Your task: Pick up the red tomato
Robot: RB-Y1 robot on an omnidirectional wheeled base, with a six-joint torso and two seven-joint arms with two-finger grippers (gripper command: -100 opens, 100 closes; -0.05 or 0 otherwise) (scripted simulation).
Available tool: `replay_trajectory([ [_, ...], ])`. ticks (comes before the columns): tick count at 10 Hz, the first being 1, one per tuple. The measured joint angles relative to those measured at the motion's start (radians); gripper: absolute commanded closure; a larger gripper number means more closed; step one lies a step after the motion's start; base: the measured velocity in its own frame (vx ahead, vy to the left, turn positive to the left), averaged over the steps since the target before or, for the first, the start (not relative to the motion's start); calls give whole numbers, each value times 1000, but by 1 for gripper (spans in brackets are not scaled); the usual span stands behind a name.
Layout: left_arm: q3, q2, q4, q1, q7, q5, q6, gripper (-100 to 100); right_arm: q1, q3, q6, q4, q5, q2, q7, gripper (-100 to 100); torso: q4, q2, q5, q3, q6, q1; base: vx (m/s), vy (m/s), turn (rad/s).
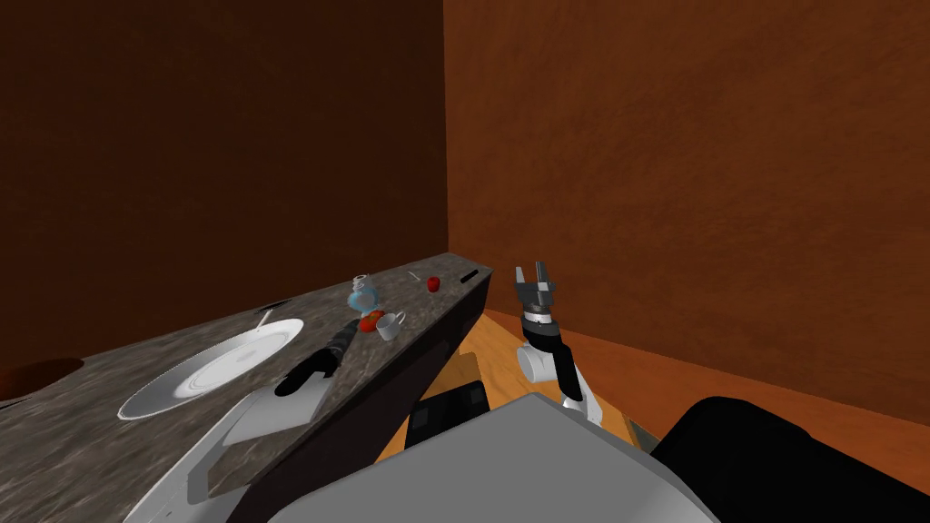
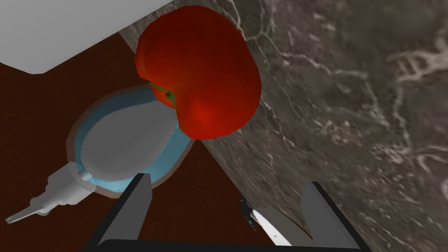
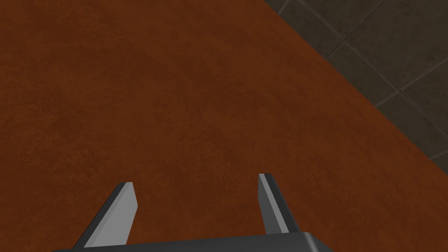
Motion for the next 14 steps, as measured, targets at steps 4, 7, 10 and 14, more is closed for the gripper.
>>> replay_trajectory([
  [4,-8,14,21,-23,-22,7,55,0,0,0,0,0,0,0,0,0,0,2,0,1,-1,2,24,-30,-39],
  [7,13,2,65,-80,-23,-22,34,-100,0,0,0,0,0,0,0,0,2,9,1,5,0,5,-76,14,-37],
  [10,29,-8,158,-138,-24,-47,3,-100,0,0,0,0,0,0,0,0,1,7,1,4,0,5,-53,12,-36],
  [14,42,-9,250,-190,-25,-56,-13,-100,0,0,0,0,0,0,0,0,1,3,1,2,-1,4,-27,6,-12],
])
